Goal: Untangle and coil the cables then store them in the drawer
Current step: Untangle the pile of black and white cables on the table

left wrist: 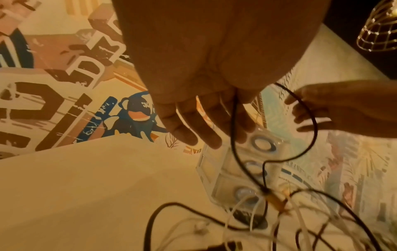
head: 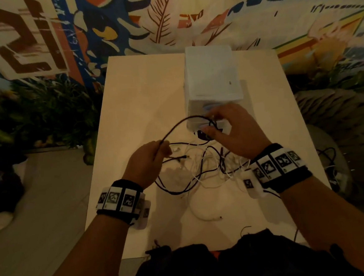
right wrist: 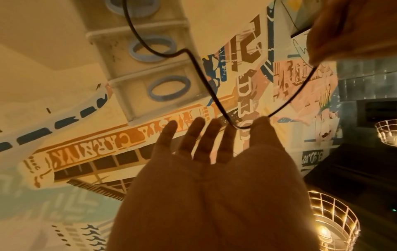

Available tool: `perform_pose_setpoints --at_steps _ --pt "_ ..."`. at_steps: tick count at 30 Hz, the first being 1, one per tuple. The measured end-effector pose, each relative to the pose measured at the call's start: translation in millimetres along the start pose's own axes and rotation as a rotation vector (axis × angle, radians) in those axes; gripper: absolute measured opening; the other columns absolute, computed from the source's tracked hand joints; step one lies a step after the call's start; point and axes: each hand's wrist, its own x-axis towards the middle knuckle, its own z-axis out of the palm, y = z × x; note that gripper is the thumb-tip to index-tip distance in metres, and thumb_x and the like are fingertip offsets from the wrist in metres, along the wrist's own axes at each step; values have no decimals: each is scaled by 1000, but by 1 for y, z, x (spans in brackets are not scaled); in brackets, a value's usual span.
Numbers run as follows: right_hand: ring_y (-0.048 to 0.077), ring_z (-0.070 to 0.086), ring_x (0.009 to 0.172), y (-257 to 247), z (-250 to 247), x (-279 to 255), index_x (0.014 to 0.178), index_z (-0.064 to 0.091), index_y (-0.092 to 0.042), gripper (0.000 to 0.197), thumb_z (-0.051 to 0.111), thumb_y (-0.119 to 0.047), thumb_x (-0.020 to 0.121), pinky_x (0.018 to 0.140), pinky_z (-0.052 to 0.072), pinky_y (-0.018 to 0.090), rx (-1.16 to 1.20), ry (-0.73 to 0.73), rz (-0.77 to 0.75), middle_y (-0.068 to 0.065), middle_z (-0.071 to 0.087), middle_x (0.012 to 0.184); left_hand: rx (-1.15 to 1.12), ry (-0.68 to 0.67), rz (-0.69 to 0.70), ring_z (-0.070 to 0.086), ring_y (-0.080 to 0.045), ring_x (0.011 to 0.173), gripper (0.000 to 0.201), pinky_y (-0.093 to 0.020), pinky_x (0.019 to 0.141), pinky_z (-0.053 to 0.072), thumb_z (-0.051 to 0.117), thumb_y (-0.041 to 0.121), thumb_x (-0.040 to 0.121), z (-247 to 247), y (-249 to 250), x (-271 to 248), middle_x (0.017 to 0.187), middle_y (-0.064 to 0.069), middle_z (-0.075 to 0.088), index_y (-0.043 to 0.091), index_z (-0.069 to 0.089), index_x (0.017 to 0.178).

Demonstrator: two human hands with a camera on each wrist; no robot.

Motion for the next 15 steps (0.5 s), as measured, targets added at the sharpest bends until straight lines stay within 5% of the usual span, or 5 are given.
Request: perform_pose_setpoints --at_steps 3,5,10,15 --pt "13 53 81 4 5 -13 96 58 -20 33 76 -45 84 75 43 28 3 131 72 -4 56 88 -134 131 -28 66 -5 70 38 -25 68 50 39 44 107 -16 9 2 74 6 71 24 68 91" --pt "7 52 71 -3 14 -24 91 56 -24 31 73 -50 86 65 44 28 48 8 88 -11 54 78 -259 140 -53 68 -11 62 35 -23 63 53 44 37 108 -24 16 4 71 0 71 18 70 94" --pt "-3 61 96 -29 56 -33 127 58 -35 52 62 -67 86 82 53 23 154 -311 79 -20 63 110 -372 74 -47 72 -16 60 34 -21 61 56 49 33 106 -27 35 5 68 -6 72 12 73 93" --pt "-3 61 74 -32 69 -30 111 67 -22 24 49 -37 104 69 46 20 239 -434 114 -13 65 84 -396 -51 -15 73 -18 63 34 -34 68 61 50 38 104 -19 43 -5 75 -2 76 15 74 98"
